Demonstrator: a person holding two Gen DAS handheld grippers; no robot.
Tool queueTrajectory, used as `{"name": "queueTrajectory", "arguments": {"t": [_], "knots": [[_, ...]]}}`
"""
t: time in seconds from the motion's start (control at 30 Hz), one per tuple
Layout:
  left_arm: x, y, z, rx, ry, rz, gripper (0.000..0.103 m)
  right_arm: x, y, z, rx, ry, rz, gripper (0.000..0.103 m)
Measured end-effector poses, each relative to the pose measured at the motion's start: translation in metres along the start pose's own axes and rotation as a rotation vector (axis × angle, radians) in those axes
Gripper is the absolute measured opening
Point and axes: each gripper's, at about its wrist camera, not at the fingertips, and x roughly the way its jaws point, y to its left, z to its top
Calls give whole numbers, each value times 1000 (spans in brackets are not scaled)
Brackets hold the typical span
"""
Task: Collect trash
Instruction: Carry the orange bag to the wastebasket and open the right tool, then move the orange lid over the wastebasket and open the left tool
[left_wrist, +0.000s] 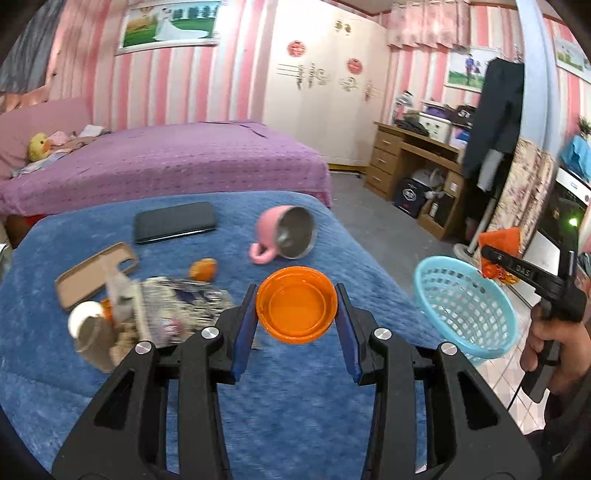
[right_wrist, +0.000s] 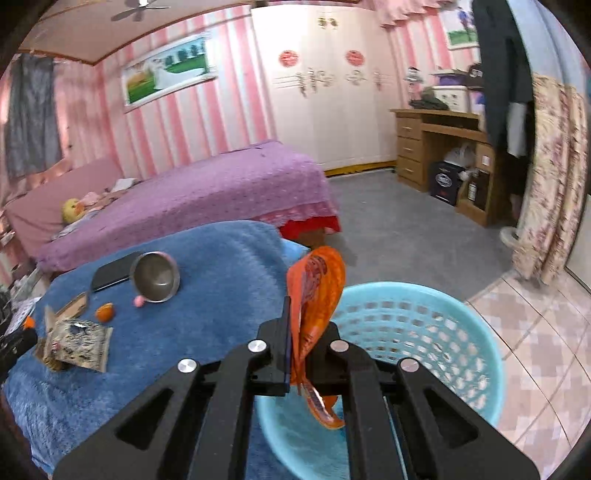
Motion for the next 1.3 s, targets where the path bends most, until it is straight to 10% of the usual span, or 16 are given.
{"name": "queueTrajectory", "arguments": {"t": [0.67,0.7,0.77,0.8,1.3], "knots": [[11,-23,-2,25,11,-58,39,14,-29,-3,65,37,-97,9],[11,-24,-2,24,11,-58,39,14,-29,-4,64,36,-107,14],[11,-24,-2,23,10,-57,39,13,-31,-4,81,24,-129,78],[10,-24,-2,23,10,-58,39,10,-32,-3,99,6,-139,84],[28,-70,18,73,6,-91,39,-19,-40,5,216,-101,-59,83]]}}
